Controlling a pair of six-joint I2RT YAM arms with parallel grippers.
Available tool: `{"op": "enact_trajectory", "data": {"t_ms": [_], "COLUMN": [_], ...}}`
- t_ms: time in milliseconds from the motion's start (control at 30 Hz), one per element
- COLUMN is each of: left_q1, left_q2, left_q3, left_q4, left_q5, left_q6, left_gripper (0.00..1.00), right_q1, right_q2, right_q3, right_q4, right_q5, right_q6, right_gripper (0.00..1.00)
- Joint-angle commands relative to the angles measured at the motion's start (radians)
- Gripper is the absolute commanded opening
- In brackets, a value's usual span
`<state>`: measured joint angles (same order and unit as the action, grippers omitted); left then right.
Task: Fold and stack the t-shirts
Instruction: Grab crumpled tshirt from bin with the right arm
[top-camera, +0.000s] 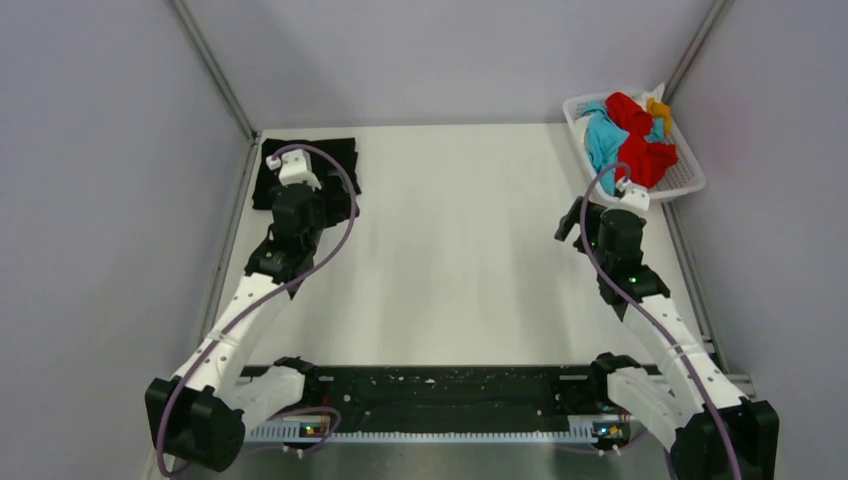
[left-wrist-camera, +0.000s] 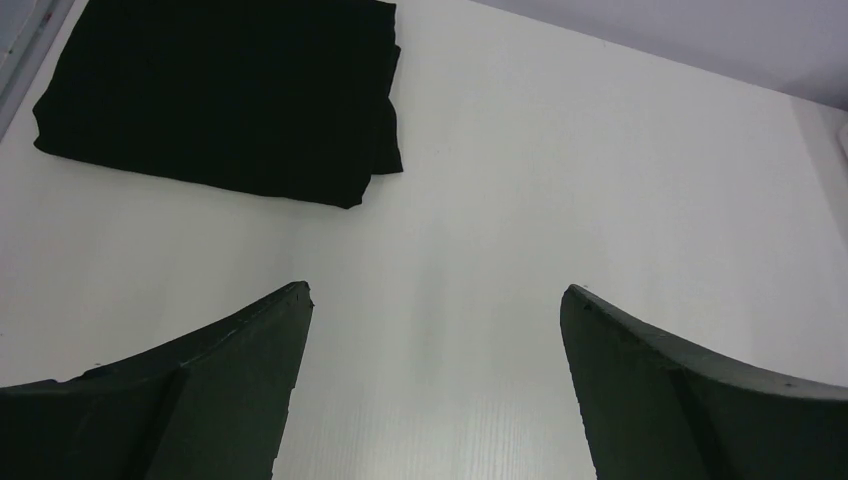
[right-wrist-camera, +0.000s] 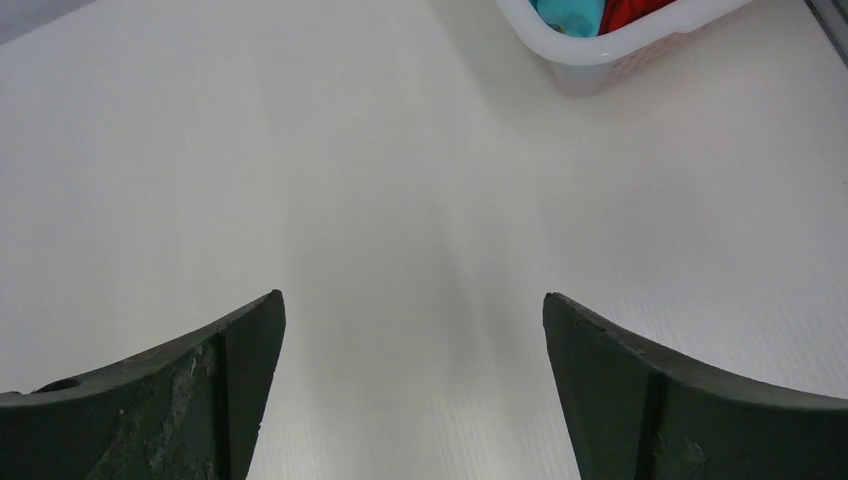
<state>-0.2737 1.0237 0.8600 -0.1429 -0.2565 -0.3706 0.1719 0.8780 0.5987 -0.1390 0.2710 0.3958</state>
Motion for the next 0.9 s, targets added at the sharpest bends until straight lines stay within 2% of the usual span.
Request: {"op": "enact_trajectory", "data": {"t_ms": [0,167,267,433,667,867], "left_q1": [0.001,0.001,0.001,0.001,0.001,0.003], "left_q2": [-0.002,0.001,0.003,0.004,0.039,0.084], "left_q3": [-0.004,-0.002,-0.002,-0.008,0.012,0.049], "left_q4": [0.016,0.016,0.016,0.019,0.017,-0.002], "left_q5": [-0.023,-0.026,-0.032,-0.038,-0.038,-0.054], "left_q6": [0.005,0.008,0.009,0.004,-0.002,0.012], "left_gripper": [0.99,0.99,0.99,0.99,0.99,0.99], "right_q1": [-0.009,-0.007,-0.008,-0.04,-0.199,-0.215], "right_q2": [0.027,0.082,0.14,0.337,0.717,0.99], "right_q3": [0.042,0.109,0.195,0.502,0.912,1.227], "right_q4": [0.068,0.095,0.081,-0.061,-0.216,-0.357], "right_q5": [-0.019,-0.008,0.055,0.155,0.005,-0.07], "right_q6": [-0.004,-0.036,-0.066,-0.146,-0.178,-0.22], "right_gripper": [0.99,0.99,0.99,0.99,0.98,0.92]}}
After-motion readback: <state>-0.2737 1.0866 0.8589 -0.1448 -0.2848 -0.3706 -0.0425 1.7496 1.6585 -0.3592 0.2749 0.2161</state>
